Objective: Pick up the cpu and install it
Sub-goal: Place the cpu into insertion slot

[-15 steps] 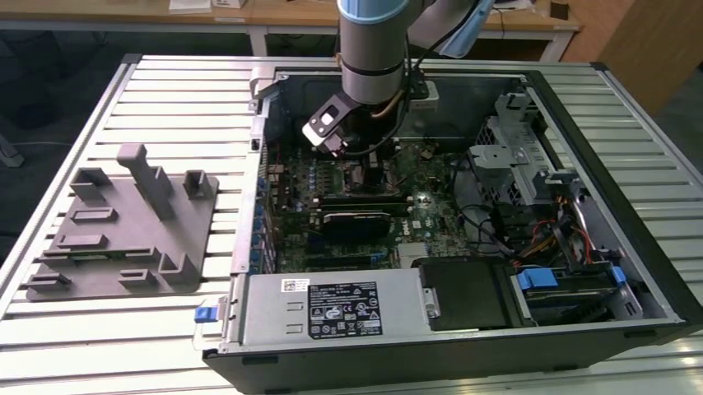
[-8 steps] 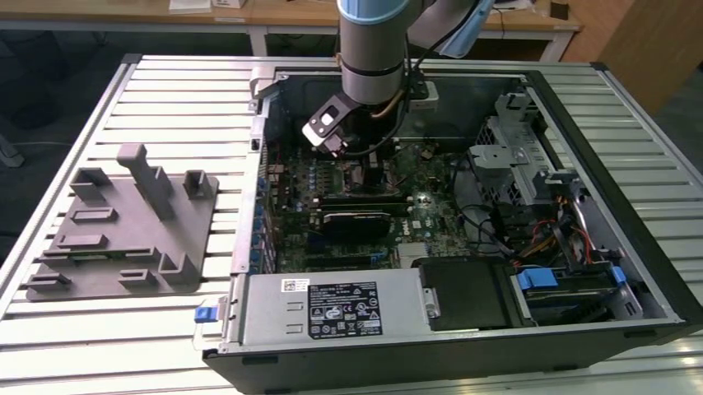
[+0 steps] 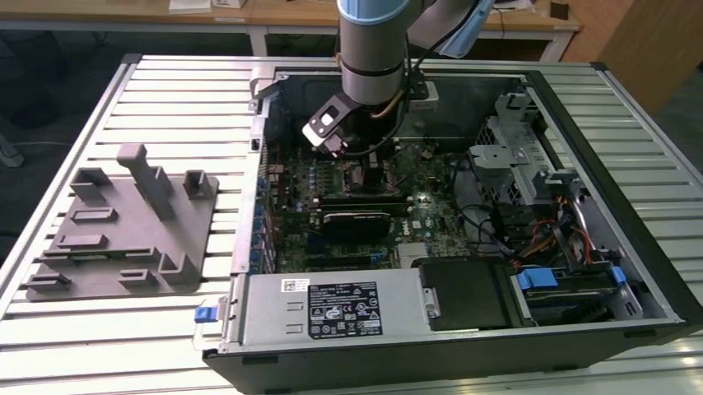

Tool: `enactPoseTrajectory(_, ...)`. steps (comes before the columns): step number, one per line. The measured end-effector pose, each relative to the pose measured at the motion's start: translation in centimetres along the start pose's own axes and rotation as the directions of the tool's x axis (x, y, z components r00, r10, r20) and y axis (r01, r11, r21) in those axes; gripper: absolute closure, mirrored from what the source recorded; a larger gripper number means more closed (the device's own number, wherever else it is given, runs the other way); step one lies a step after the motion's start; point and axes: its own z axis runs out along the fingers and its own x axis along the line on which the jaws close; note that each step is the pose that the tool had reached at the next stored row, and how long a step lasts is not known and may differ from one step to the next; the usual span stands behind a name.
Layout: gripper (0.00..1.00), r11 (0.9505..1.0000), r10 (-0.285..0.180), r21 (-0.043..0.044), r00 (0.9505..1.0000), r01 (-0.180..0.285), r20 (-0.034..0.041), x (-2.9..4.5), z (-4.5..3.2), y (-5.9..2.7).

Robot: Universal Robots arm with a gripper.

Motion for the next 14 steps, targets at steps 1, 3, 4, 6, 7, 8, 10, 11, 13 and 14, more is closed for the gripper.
enactPoseTrajectory(1, 0.45, 1.0, 0.0, -0.0002, 1.0, 0.0, -0.0005, 0.01, 0.02, 0.0)
enactPoseTrajectory(3, 0.38, 1.0, 0.0, 0.0002, 1.0, 0.0, 0.0, 0.0, 0.01, 0.0)
enactPoseTrajectory(4, 0.38, 1.0, 0.0, 0.0005, 1.0, 0.0, 0.0005, -0.01, -0.01, -0.01)
enactPoseTrajectory(6, 0.38, 1.0, 0.0, 0.0006, 1.0, 0.0, 0.0006, -0.01, -0.02, -0.01)
enactPoseTrajectory(7, 0.38, 1.0, 0.0, 0.0006, 1.0, 0.0, 0.0006, -0.01, -0.02, -0.01)
enactPoseTrajectory(8, 0.38, 1.0, 0.0, 0.0007, 1.0, 0.0, 0.0008, -0.01, -0.06, -0.01)
enactPoseTrajectory(10, 0.38, 1.0, 0.0, 0.0006, 1.0, 0.0, 0.0006, -0.01, -0.28, 0.01)
enactPoseTrajectory(11, 0.38, 1.0, 0.0, 0.0007, 1.0, 0.0, 0.0007, -0.01, -0.45, 0.02)
enactPoseTrajectory(13, 0.38, 1.0, 0.0, 0.0005, 1.0, 0.0, 0.0004, 0.0, -0.8, 0.04)
enactPoseTrajectory(14, 0.38, 1.0, 0.0, 0.0006, 1.0, 0.0, 0.0006, -0.01, -1.01, 0.06)
